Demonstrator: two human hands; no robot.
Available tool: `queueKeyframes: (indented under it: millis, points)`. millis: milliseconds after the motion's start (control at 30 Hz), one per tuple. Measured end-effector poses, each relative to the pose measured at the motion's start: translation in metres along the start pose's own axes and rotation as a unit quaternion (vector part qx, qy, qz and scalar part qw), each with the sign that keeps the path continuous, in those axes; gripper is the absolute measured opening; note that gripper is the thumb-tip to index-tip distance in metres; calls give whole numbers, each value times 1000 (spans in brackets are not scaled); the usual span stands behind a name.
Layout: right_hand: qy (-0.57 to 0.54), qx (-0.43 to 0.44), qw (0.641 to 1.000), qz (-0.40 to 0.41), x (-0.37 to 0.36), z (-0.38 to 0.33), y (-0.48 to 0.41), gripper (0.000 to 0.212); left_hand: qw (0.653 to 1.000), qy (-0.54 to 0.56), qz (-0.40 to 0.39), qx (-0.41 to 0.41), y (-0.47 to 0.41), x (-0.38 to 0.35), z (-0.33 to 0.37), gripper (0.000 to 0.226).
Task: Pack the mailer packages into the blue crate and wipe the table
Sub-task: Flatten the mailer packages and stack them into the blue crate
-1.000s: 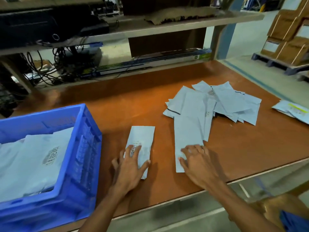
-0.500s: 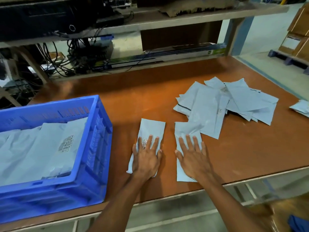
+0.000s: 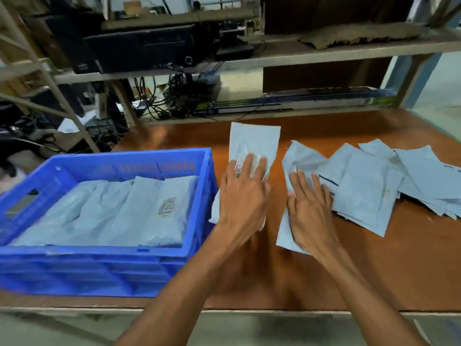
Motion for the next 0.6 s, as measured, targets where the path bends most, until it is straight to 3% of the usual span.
queueKeyframes:
  millis: [133,233,333,433,533,600]
  points:
    - [-112,86,989,40,36,-135,-37,56,996,-45,83,1,-23,95,-91,57]
    - [-123,139,983,13,15,-228,-48,53,992,-98,70,36,-10,115,-192,56]
    - [-61,152,986,-35,-28,-292,-56,49,986,-158,-44,40,10,84,-269,58]
    - [57,139,981,-122,-83,-320,-56,52,974,-188,-129,-11,26,48,-290,53]
    - [105,68,958,-260,-143,-300,-42,61,956,-174,-230,-44,32,9,-292,68]
    - [111,-11,927,-359,-169,-269,-29,66,921,-177,-341,-68,41,-23,-290,49]
Point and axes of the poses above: each hand's wrist, its own y-axis away from the middle knuckle, its own x-axis out of the back of the hand, z = x × y, the point moved 10 cm from there along -y, towards the middle knuckle, and after that the axes turned 6 degrees about -y, right-handed, at the moved point
